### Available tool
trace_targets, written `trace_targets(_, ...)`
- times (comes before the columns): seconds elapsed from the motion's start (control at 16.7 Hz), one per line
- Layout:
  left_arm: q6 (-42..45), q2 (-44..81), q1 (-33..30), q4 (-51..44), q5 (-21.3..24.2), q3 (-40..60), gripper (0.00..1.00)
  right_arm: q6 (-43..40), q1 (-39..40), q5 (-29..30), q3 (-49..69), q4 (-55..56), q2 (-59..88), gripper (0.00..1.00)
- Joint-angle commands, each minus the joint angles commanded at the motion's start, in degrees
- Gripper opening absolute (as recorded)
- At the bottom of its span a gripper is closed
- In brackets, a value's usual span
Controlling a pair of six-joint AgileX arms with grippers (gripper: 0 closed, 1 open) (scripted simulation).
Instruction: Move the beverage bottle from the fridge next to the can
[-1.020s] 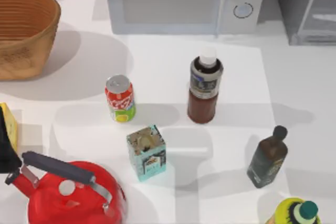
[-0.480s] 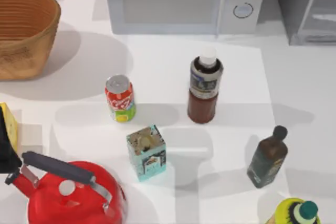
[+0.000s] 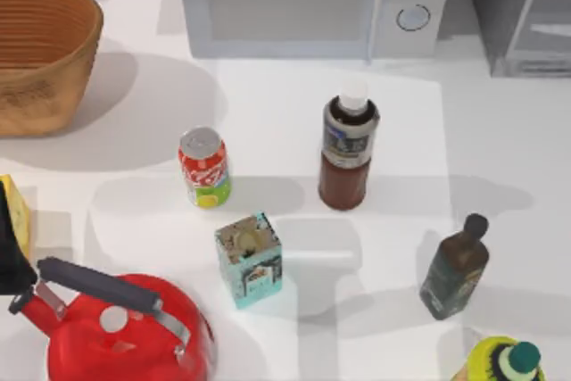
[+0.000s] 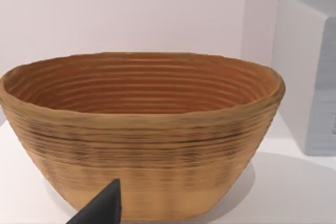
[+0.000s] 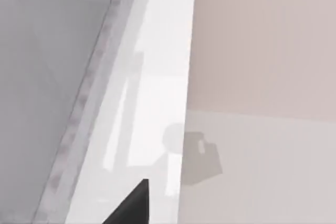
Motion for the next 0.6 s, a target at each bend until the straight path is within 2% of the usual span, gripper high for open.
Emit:
trace_targets(0.3, 0.0, 0.0, 0.0, 0.0, 0.0, 0.0, 1.00, 22.2, 12.4, 6.1, -0.7, 18.1, 2.0, 1.00)
trace_targets(0.42, 0.0, 0.0, 0.0, 0.0, 0.0, 0.0, 1.00, 27.8, 15.8, 8.1, -0.6, 23.3, 2.2, 1.00)
trace_targets(0.6, 0.0, 0.0, 0.0, 0.0, 0.0, 0.0, 1.00, 31.8, 18.5, 9.6, -0.4, 27.2, 2.0, 1.00)
